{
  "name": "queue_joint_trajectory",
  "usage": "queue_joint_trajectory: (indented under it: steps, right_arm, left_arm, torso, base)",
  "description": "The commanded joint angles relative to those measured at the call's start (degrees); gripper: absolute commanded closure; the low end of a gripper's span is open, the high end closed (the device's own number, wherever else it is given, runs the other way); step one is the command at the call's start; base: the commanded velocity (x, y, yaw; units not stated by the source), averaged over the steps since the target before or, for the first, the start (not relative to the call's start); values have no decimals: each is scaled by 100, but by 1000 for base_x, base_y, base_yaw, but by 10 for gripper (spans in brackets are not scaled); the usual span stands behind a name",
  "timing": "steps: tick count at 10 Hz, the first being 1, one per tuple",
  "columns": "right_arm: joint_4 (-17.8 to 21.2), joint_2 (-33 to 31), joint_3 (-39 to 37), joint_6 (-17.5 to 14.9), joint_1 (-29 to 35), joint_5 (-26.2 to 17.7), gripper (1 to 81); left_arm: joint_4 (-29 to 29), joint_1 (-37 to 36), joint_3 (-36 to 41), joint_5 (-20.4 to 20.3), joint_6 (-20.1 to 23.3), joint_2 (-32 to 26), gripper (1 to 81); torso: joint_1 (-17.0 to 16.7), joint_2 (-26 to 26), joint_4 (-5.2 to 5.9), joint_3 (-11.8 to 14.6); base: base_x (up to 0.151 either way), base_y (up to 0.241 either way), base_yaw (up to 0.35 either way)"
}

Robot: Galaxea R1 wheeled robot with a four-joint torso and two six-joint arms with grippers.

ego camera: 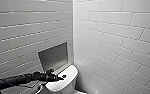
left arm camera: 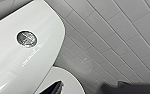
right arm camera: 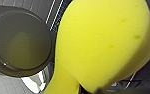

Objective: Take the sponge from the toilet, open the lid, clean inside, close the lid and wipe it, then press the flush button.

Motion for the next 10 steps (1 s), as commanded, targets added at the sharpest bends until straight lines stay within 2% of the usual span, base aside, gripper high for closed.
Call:
queue_joint_trajectory:
  steps: [1,3,4,9,10]
  right_arm:
    - [59,-142,213,-6,105,-384,811]
    - [59,-107,213,-6,105,-340,811]
    - [59,-89,213,-6,113,-340,811]
    - [59,-72,239,-6,96,-331,811]
    - [59,-72,239,-6,96,-331,811]
  left_arm:
    - [-229,-1137,-951,446,-140,506,10]
    - [-264,-1313,-1206,446,-210,708,10]
    - [-255,-1366,-1293,455,-263,778,811]
    - [-238,-1507,-2250,683,-342,1279,811]
    - [-238,-1568,-2357,771,-342,1341,811]
  torso:
    - [-2,0,0,0]
    - [0,2,0,0]
    - [0,2,0,-2]
    - [7,7,0,-2]
    - [7,7,0,-199]
  base:
    - [0,0,0]
    - [0,0,0]
    - [0,0,0]
    - [0,0,0]
    - [0,0,0]
